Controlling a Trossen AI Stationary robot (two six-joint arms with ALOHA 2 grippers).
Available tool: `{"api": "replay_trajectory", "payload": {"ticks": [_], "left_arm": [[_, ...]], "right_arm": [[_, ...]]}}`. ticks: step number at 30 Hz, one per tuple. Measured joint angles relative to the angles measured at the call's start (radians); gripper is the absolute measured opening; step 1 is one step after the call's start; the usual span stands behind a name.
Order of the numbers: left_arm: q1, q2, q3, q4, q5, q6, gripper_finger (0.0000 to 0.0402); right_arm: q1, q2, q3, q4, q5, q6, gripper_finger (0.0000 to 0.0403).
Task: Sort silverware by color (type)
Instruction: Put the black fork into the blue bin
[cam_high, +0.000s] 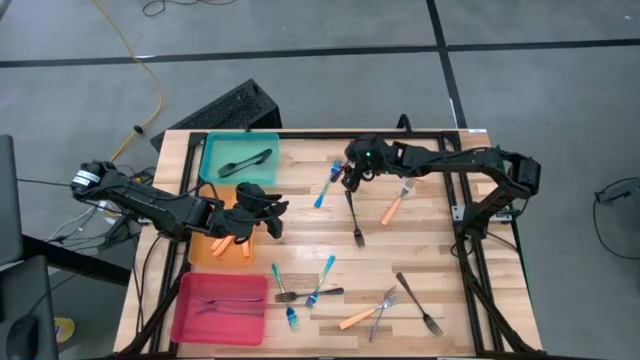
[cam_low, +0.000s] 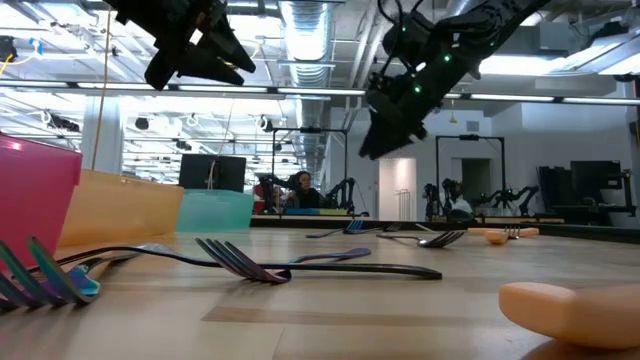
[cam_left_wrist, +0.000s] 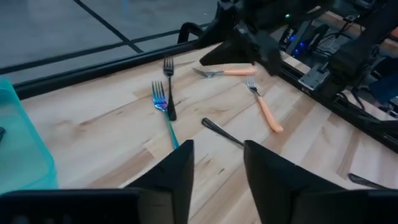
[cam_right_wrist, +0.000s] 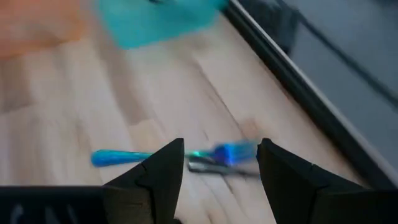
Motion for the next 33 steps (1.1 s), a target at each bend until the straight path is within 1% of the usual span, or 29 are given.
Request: {"api": "replay_trajectory", "payload": {"ticks": [4,6,7,12,14,16,18,20,24,27,29,31,33], "left_arm": [[0.004,0.0,-0.002,-0.002,0.0,-0.006,0.0148],[0.004,0.0,-0.002,-0.004,0.0,-0.006,0.0148],[0.004,0.0,-0.002,-0.006,0.0,-0.006,0.0148],[0.004,0.0,-0.002,-0.008,0.0,-0.007,0.0147],[0.004,0.0,-0.002,-0.008,0.0,-0.008,0.0147],[0.004,0.0,-0.002,-0.006,-0.001,-0.012,0.0147],[0.004,0.0,-0.002,-0.009,-0.002,-0.016,0.0147],[0.004,0.0,-0.002,-0.009,-0.002,-0.016,0.0147],[0.009,0.0,-0.002,-0.014,-0.015,-0.016,0.0147],[0.015,0.0,-0.002,-0.017,-0.025,-0.016,0.0146],[0.016,0.0,-0.002,-0.017,-0.025,-0.016,0.0146],[0.015,0.0,-0.002,-0.017,-0.023,-0.016,0.0146],[0.015,0.0,-0.002,-0.017,-0.022,-0.016,0.0146]], "right_arm": [[0.045,0.0,0.0,0.053,-0.074,-0.192,0.0223],[0.064,0.0,0.0,0.057,-0.082,-0.254,0.0223],[0.07,0.0,0.0,0.05,-0.074,-0.26,0.0223],[0.053,0.065,-0.002,0.007,-0.015,-0.261,0.0223],[0.032,0.114,0.001,0.04,-0.002,-0.247,0.0223],[0.014,0.167,0.0,0.04,-0.024,-0.204,0.0223],[0.006,0.213,0.0,0.042,-0.088,-0.188,0.0223],[0.016,0.24,-0.002,0.046,-0.096,-0.199,0.0223],[0.032,0.237,0.0,0.074,-0.005,-0.259,0.0223],[0.022,0.206,-0.001,0.082,0.014,-0.251,0.0223],[0.011,0.181,0.001,0.089,0.039,-0.183,0.0223],[0.0,0.168,0.001,0.058,0.058,-0.089,0.0223],[-0.011,0.167,0.0,0.032,0.104,-0.048,0.0223]]}}
